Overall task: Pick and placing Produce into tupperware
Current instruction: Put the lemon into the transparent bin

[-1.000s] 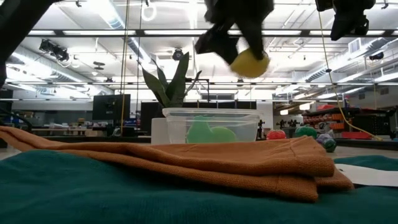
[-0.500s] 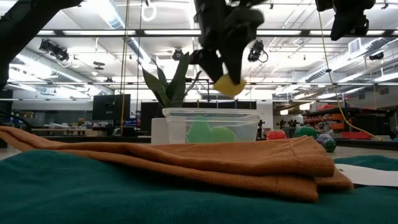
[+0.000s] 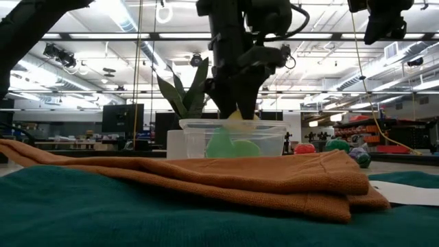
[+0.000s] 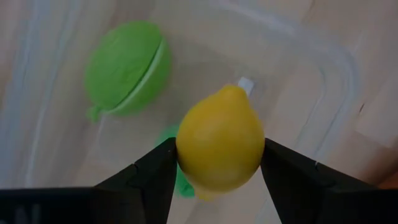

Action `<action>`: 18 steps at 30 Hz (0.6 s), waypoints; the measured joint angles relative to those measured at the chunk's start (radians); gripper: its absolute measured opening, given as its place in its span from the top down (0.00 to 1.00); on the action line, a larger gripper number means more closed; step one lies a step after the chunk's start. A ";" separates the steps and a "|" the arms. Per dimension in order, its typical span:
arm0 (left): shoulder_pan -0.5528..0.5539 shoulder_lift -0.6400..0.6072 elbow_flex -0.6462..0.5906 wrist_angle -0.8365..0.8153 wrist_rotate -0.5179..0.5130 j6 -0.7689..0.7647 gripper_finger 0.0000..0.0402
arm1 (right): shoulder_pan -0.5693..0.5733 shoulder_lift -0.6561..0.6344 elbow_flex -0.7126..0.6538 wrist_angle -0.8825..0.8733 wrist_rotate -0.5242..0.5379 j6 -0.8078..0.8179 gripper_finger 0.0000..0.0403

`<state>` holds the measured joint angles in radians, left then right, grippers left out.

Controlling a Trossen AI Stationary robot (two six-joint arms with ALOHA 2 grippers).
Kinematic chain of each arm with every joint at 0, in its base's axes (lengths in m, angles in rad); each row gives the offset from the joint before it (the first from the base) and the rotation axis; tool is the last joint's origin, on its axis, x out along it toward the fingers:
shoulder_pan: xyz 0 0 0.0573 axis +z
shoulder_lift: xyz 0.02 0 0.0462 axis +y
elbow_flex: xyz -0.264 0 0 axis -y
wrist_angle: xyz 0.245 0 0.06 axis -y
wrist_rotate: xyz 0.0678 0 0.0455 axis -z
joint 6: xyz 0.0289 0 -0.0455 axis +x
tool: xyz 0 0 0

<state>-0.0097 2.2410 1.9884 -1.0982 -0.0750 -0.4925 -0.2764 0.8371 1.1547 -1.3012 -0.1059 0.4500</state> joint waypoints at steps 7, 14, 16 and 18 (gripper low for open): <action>-0.001 0.000 -0.017 0.050 0.001 -0.001 0.46 | 0.000 0.000 0.000 0.000 0.000 0.000 1.00; -0.001 0.000 -0.017 0.063 0.001 0.003 0.44 | 0.000 0.000 0.000 0.001 0.000 0.000 1.00; -0.001 0.000 -0.017 0.079 0.012 0.004 0.45 | 0.000 0.000 0.000 0.001 0.000 0.000 1.00; -0.001 0.000 -0.017 0.097 0.019 0.006 0.46 | 0.000 0.000 0.000 0.001 0.000 0.000 1.00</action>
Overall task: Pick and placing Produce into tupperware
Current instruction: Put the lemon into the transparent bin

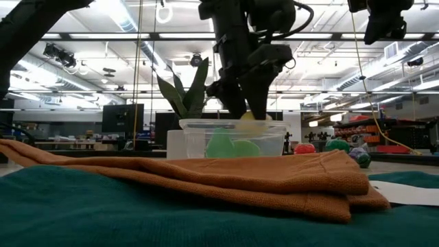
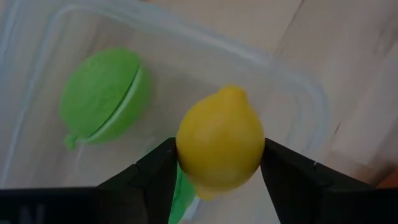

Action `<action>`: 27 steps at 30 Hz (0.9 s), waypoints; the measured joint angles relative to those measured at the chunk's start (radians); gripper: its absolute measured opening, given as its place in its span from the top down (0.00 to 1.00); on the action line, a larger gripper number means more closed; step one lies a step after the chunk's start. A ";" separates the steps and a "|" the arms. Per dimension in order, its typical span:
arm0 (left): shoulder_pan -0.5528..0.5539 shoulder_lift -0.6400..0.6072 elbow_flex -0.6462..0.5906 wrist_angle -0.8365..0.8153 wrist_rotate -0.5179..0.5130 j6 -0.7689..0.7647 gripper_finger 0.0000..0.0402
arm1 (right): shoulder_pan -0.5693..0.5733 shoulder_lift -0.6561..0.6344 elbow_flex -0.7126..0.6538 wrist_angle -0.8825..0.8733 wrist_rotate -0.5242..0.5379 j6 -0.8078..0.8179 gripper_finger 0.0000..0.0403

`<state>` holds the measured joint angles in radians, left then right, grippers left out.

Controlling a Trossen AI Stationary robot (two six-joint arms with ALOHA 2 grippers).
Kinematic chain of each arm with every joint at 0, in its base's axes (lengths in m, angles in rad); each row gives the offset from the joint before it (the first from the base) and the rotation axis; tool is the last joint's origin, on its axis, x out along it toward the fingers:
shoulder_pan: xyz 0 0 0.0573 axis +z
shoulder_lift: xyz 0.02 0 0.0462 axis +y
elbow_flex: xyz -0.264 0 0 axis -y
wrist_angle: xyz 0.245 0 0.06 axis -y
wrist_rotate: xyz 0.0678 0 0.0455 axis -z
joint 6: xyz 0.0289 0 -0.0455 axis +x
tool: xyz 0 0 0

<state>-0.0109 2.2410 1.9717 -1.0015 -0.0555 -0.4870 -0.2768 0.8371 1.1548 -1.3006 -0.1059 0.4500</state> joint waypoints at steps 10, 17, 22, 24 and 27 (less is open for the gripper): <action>0.000 0.001 0.000 0.019 0.000 0.002 0.43 | 0.000 0.000 0.000 0.000 0.000 0.000 1.00; -0.001 0.034 0.000 0.029 0.000 0.010 0.46 | 0.000 0.000 0.000 0.000 0.000 0.000 1.00; -0.005 0.050 0.000 0.020 0.000 0.010 0.43 | 0.000 0.000 0.000 0.000 0.000 0.000 1.00; -0.005 0.051 0.000 0.028 0.000 0.010 0.43 | 0.000 0.000 0.000 0.000 0.001 0.000 1.00; -0.004 0.052 0.000 0.025 0.000 0.010 0.43 | 0.000 0.000 0.000 0.000 0.002 0.000 1.00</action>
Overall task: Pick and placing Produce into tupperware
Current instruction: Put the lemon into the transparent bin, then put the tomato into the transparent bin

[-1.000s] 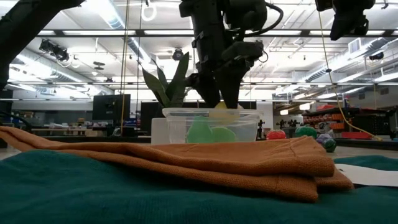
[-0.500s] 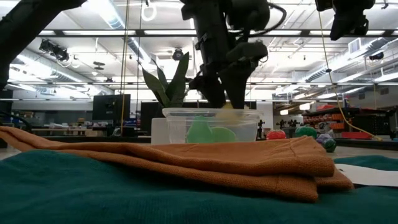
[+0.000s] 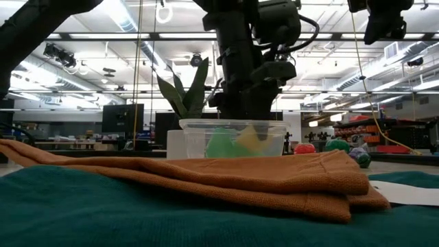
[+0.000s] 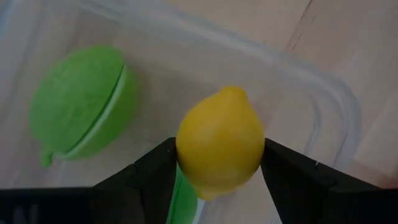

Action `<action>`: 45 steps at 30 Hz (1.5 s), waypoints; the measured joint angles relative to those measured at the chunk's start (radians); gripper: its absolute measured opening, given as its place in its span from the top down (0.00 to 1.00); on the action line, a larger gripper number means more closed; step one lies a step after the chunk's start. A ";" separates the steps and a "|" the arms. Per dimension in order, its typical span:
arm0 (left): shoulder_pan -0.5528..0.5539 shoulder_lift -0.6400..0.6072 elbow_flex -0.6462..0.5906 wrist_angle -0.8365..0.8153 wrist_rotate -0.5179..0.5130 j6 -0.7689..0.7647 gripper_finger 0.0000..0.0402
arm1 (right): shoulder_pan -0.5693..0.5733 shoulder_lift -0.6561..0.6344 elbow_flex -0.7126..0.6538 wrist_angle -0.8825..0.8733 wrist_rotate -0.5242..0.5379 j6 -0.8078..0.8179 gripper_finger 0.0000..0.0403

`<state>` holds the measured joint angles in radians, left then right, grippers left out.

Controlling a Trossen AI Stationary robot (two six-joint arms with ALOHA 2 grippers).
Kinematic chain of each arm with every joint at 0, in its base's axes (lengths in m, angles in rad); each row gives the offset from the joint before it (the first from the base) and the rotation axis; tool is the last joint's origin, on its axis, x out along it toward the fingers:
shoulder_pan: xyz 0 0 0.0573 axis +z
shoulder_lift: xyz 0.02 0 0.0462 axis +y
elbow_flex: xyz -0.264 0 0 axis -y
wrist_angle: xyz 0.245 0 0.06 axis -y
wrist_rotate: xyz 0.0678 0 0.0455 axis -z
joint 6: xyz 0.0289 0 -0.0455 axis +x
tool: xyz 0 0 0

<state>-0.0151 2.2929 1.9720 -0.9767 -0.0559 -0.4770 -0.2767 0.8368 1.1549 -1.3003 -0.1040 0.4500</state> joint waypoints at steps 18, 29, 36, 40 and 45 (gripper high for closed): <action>0.000 0.000 0.000 -0.001 0.000 0.010 0.39 | 0.000 0.000 0.000 0.000 0.000 -0.005 1.00; -0.023 -0.095 0.019 0.035 -0.040 0.071 0.47 | 0.000 0.000 0.000 -0.001 0.005 -0.005 1.00; -0.059 -0.144 0.000 0.093 -0.072 0.150 0.53 | 0.000 -0.010 0.000 -0.003 0.006 -0.005 1.00; -0.056 -0.178 -0.104 0.062 -0.078 0.148 0.56 | 0.000 -0.025 0.000 -0.011 0.007 -0.005 1.00; -0.050 -0.370 -0.395 0.083 -0.110 0.109 0.60 | 0.000 -0.041 0.000 -0.016 0.029 0.002 1.00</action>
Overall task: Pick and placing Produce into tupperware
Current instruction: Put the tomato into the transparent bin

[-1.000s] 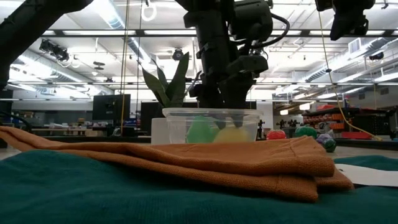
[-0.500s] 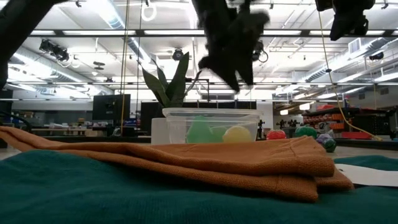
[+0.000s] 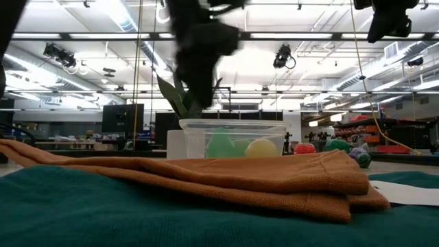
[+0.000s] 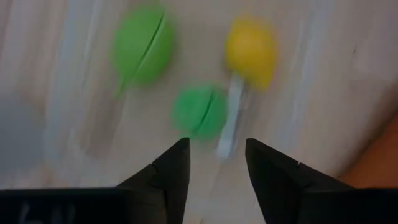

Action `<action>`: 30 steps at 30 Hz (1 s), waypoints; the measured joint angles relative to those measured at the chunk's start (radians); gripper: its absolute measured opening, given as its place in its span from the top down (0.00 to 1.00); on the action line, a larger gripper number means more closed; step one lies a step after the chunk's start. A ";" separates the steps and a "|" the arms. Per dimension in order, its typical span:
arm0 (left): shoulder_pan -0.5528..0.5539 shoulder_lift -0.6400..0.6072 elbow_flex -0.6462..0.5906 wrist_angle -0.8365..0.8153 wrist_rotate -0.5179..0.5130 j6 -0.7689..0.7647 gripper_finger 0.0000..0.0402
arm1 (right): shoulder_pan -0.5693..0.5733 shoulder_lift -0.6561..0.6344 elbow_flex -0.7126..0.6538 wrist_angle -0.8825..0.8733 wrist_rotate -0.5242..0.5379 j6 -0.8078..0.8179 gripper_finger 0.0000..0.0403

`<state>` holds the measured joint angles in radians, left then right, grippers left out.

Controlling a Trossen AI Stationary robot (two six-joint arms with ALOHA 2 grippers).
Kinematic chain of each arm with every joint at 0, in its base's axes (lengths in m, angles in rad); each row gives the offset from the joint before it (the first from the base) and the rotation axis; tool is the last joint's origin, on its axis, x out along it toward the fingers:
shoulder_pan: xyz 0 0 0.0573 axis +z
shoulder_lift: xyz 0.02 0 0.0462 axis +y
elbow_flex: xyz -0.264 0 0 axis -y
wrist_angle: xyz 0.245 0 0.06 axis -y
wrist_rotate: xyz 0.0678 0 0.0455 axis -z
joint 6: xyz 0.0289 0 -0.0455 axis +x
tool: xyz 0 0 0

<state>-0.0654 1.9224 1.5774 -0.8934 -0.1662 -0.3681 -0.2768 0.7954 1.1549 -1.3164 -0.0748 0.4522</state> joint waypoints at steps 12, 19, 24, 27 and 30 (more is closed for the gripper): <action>0.005 -0.748 -0.753 0.408 -0.090 -0.218 0.68 | -0.002 0.019 0.000 0.054 0.047 0.023 1.00; 0.005 -1.034 -0.952 0.416 -0.103 -0.222 0.70 | -0.005 0.056 0.000 0.146 0.088 0.077 1.00; 0.006 -1.125 -0.992 0.422 -0.109 -0.179 0.70 | -0.005 0.132 0.000 0.188 0.112 0.074 1.00; 0.005 -1.148 -1.004 0.410 -0.138 -0.153 0.71 | -0.014 0.196 0.000 0.215 0.123 0.040 1.00; 0.006 -1.169 -1.026 0.454 -0.150 -0.119 0.72 | -0.040 0.266 0.000 0.246 0.124 -0.001 1.00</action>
<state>-0.0597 0.7538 0.5515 -0.4398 -0.3162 -0.4873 -0.3167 1.0611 1.1549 -1.0700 0.0493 0.4513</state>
